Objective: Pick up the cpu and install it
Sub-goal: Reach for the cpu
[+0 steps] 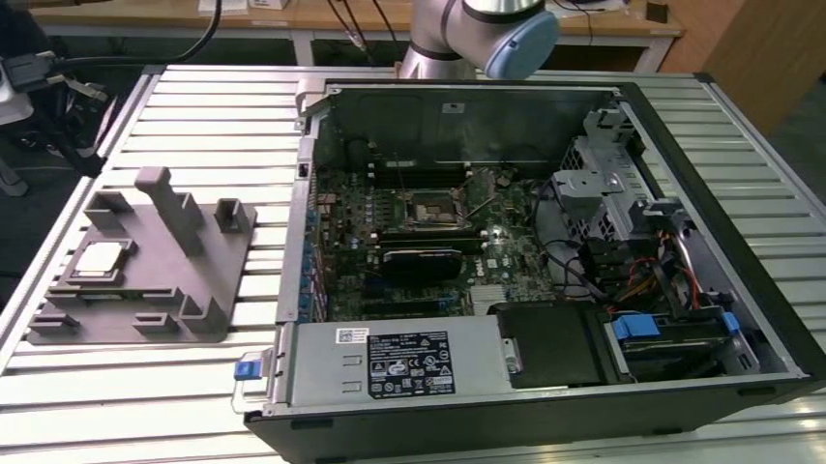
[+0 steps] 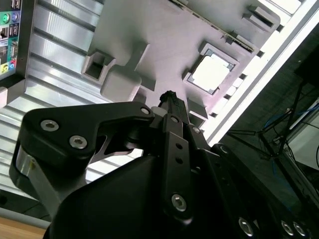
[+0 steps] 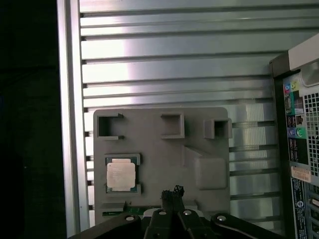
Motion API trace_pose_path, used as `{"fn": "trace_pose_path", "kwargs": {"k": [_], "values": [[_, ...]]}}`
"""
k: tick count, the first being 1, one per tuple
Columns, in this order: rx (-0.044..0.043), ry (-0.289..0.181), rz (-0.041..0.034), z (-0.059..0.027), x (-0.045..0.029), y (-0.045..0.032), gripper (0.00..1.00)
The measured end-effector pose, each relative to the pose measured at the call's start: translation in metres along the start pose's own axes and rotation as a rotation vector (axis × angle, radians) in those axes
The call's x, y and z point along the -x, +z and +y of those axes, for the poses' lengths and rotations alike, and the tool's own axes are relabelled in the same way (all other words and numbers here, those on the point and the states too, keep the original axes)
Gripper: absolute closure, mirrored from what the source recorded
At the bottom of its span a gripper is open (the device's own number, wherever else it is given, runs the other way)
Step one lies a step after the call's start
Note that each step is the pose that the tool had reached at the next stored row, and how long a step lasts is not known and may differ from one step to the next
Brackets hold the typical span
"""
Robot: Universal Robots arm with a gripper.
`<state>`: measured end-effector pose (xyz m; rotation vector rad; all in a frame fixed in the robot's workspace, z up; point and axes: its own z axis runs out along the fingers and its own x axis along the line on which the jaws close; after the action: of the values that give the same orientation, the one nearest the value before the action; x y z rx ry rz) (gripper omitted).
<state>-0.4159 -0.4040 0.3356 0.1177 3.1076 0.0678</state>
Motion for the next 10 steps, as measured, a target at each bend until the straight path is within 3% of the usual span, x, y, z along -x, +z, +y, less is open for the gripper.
{"fn": "trace_pose_path", "kwargs": {"k": [10], "values": [[0.0,0.0,0.0,-0.0034,-0.0071,0.0116,0.89]]}}
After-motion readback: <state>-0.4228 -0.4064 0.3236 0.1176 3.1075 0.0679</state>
